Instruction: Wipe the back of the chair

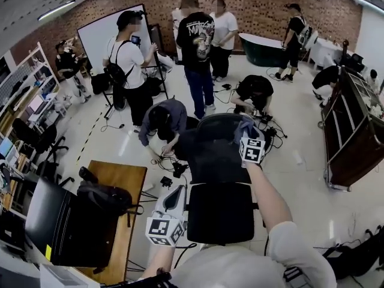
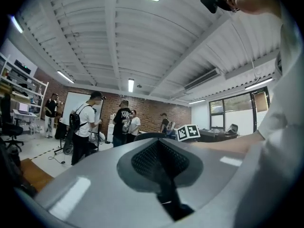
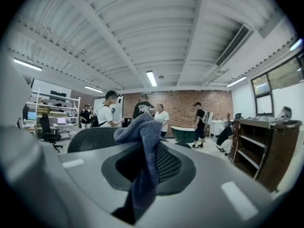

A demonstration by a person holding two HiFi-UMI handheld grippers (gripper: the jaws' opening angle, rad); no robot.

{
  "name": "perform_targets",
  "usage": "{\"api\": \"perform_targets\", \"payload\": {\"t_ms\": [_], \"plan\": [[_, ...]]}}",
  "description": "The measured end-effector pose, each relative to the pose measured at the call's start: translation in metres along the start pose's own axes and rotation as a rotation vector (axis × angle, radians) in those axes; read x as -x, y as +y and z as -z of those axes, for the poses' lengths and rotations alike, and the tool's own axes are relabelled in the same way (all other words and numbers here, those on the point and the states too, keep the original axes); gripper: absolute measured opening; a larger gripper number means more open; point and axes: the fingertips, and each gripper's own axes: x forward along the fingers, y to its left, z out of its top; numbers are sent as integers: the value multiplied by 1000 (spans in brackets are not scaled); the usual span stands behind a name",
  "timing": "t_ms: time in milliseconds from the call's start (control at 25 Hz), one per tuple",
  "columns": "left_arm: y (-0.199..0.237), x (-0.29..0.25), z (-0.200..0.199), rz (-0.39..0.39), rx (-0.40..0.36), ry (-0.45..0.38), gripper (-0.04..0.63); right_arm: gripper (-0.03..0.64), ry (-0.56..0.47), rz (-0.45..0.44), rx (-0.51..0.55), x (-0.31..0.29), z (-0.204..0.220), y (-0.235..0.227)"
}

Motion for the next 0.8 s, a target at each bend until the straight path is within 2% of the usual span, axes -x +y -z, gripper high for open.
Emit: {"api": "perform_targets", "payload": {"t_ms": [160, 280, 360, 480, 600, 680, 800], "plan": [[2, -4, 13, 92, 19, -4, 55, 54, 3, 95, 17, 19, 18, -33], [-14, -8, 14, 167, -1, -19, 55, 54, 2, 97, 23, 27, 22, -28], [-21, -9, 12, 178, -2, -18, 55, 54, -18, 77, 19, 36, 13, -6], [-25, -10, 7, 139, -1, -12, 55, 54, -73, -82, 68, 42, 0, 72], [-30, -14, 4, 91, -28, -7, 55, 54, -73, -243, 111, 23, 23, 154], [-35, -16, 3, 42, -32, -1, 55, 54, -39, -288, 95, 0, 52, 179], [-36, -10, -5, -52, -33, 10, 55, 52, -16, -289, 90, -26, 77, 174]]}}
